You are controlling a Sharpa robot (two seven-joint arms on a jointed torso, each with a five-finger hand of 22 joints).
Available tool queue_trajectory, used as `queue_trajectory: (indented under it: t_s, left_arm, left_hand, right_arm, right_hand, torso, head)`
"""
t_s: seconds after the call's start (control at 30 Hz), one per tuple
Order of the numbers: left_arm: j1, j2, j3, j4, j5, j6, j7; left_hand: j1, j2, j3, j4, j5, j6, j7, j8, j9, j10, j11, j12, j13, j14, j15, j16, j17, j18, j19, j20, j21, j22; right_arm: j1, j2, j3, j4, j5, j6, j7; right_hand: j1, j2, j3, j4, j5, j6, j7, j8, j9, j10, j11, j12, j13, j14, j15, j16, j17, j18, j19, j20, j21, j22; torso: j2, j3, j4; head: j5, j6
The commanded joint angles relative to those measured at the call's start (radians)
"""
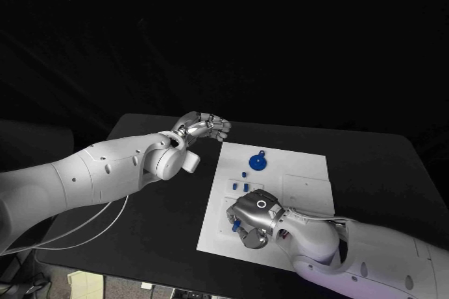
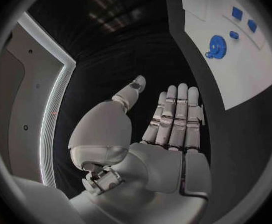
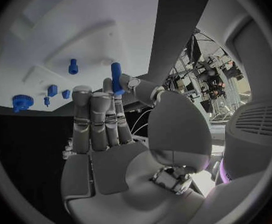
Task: Assemble the parts on the task board
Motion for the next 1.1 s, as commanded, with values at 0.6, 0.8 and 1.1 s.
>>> queue_trajectory:
  t_s: [0.6, 0.8, 1.1]
  left_arm:
    - [0.001, 0.001, 0.001, 0.002, 0.006, 0.017, 0.005]
    - [0.001, 0.001, 0.001, 0.002, 0.006, 0.017, 0.004]
    - [0.001, 0.001, 0.001, 0.002, 0.006, 0.017, 0.003]
  left_hand:
    - [-0.012, 0.000, -0.004, 0.002, -0.003, -0.007, -0.001, 0.005, -0.002, 0.003, 0.007, -0.004, -0.002, 0.007, 0.002, -0.007, 0.002, 0.020, 0.007, -0.002, -0.007, 0.002]
    - [-0.012, 0.000, -0.004, 0.002, -0.003, -0.007, -0.001, 0.005, -0.002, 0.003, 0.007, -0.004, -0.002, 0.007, 0.003, -0.007, 0.003, 0.020, 0.007, -0.002, -0.007, 0.002]
    - [-0.013, -0.001, -0.004, 0.002, -0.003, -0.008, -0.001, 0.005, -0.003, 0.003, 0.007, -0.004, -0.003, 0.007, 0.003, -0.008, 0.003, 0.020, 0.006, -0.002, -0.007, 0.002]
  right_arm:
    - [0.002, 0.002, 0.000, 0.003, -0.093, 0.043, -0.082]
    - [0.002, 0.008, 0.000, -0.005, -0.093, 0.053, -0.083]
    - [0.004, 0.012, 0.000, -0.015, -0.074, 0.078, -0.071]
  right_hand:
    - [0.001, -0.021, 0.014, 0.004, 0.006, 0.012, -0.003, 0.004, 0.007, 0.015, -0.003, 0.006, 0.003, 0.001, -0.011, 0.008, 0.002, 0.083, 0.002, -0.005, 0.008, 0.018]
    - [0.000, -0.020, 0.015, 0.005, 0.006, 0.013, -0.004, 0.003, 0.007, 0.015, -0.003, 0.005, 0.003, 0.001, -0.011, 0.008, 0.002, 0.083, 0.002, -0.005, 0.008, 0.018]
    - [-0.002, -0.019, 0.016, 0.006, 0.006, 0.012, -0.003, 0.002, 0.007, 0.015, -0.003, 0.004, 0.003, 0.001, -0.011, 0.008, 0.002, 0.083, 0.001, -0.005, 0.008, 0.018]
  torso:
    - [0.000, -0.0002, 0.0001]
    - [0.000, -0.0001, 0.0000]
    - [0.000, -0.0002, 0.0003]
  head:
    - [0.005, -0.003]
    - [0.005, -0.003]
    - [0.006, -0.006]
